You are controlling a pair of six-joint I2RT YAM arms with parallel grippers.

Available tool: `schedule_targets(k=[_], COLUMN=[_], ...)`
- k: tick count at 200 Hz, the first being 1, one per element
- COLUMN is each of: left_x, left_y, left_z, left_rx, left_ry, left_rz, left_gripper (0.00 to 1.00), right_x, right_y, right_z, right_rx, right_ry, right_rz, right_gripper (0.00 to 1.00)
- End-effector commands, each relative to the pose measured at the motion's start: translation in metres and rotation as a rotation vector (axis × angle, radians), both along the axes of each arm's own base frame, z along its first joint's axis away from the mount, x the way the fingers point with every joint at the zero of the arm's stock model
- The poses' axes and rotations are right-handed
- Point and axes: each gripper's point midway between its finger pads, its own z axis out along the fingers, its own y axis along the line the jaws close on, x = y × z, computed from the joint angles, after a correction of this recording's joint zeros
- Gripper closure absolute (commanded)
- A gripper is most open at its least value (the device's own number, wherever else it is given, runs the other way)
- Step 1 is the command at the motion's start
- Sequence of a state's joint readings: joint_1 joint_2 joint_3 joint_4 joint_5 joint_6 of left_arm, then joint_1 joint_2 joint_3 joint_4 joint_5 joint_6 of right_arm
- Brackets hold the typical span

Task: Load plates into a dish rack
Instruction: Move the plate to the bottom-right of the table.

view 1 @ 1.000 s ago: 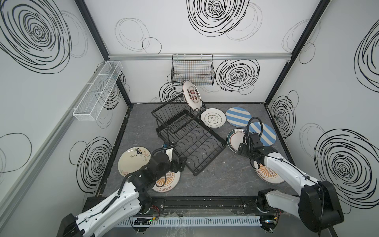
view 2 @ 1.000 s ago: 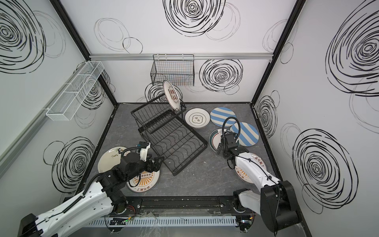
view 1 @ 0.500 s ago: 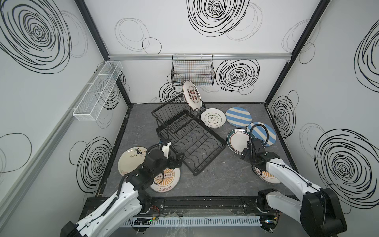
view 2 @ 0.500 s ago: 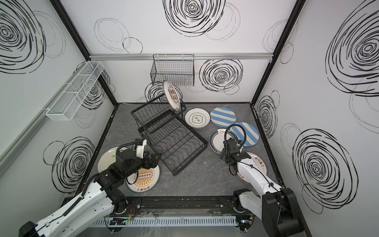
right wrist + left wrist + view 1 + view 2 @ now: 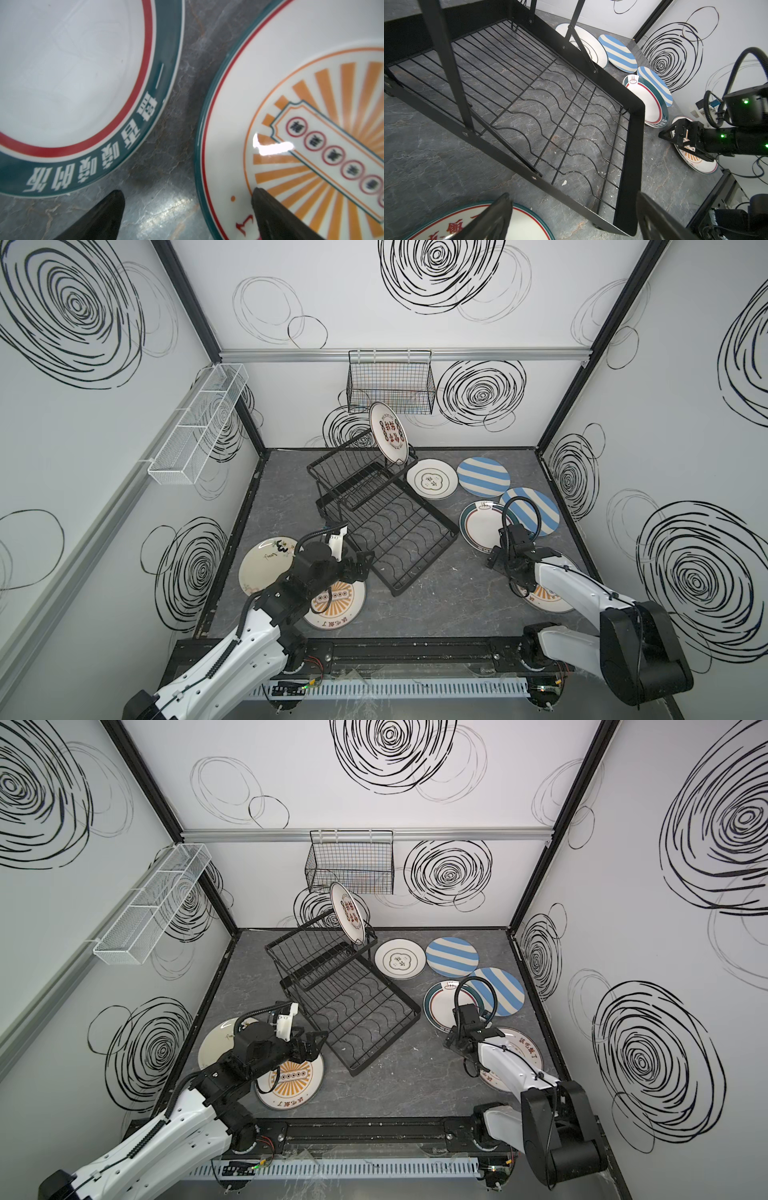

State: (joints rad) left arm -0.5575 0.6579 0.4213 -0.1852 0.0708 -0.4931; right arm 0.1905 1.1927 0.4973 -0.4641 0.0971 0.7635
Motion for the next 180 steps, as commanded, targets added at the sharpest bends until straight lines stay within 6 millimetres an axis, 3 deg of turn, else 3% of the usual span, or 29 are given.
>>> schedule_targets(k=[1,79,147,180], left_x=[0.003,0.003,0.004,0.004], left_y=[-0.002,-0.001,-0.001,0.000], left_z=[0.014,0.012,0.010,0.009], left_rx=[-0.016,-0.008,-0.007,-0.004], left_ry=[-0.041,-0.035,-0.030,-0.026], left_rz=[-0.010,-0.005,-0.002,-0.001], left_gripper=[0.04,0.04,0.04,0.04], right_x=[-0.002,-0.001,0.002,0.000], right_y=[0.024,0.056,0.120,0.142], right_z=[-0.004,-0.001,0.009,0.014], right_rx=[0.115,0.253,0.417,0.474], right_ry=[0.028,0.016,-0.027,-0.036], right_rz=[0.044,0.129,0.281,0.324], right_gripper=[0.00,0.01,0.02,0.03])
